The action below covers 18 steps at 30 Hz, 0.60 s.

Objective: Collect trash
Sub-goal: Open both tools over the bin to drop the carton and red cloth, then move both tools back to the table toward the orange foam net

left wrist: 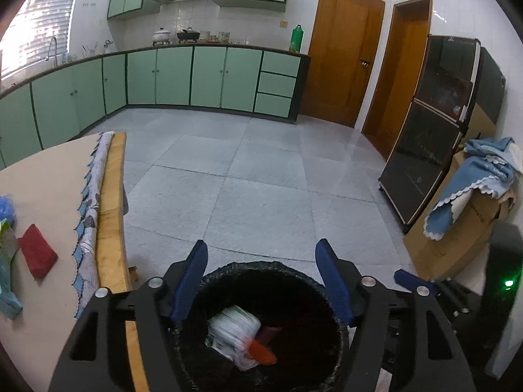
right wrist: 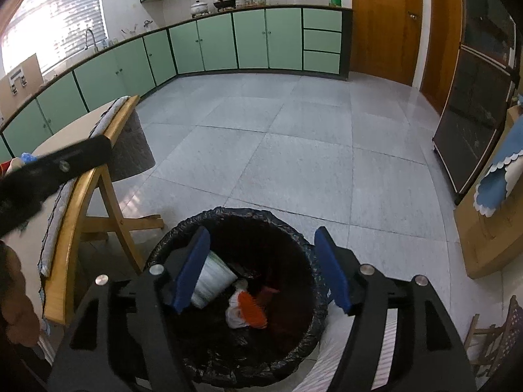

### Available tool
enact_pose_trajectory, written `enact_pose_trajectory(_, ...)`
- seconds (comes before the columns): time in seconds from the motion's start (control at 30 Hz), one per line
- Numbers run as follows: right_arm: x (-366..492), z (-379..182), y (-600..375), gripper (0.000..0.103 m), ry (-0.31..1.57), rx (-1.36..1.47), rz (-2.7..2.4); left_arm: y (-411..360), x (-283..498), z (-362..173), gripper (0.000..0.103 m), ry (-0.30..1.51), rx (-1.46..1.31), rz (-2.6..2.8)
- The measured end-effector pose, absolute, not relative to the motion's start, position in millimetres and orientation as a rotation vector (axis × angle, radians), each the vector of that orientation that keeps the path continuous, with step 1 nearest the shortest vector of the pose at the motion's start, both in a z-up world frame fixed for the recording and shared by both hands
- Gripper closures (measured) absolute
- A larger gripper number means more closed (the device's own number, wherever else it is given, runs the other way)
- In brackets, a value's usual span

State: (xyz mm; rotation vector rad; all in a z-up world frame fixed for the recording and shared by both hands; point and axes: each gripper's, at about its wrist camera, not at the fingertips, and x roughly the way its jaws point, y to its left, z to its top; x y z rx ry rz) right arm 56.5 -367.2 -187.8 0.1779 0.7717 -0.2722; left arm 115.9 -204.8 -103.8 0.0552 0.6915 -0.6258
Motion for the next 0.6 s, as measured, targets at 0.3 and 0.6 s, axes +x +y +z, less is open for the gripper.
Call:
enact_pose_trajectory(0.3, 51, -161, -359, 0.015, 0.693, 0.173, -0.274, -163, 112, -73, 0.026, 0.595, 0.035, -0.525)
enact_pose_trajectory(0.6, 57, -119, -315, 0.008, 0.567, 0.160, -0.176, -61, 102, -41, 0.024, 0.458, 0.044, -0.232)
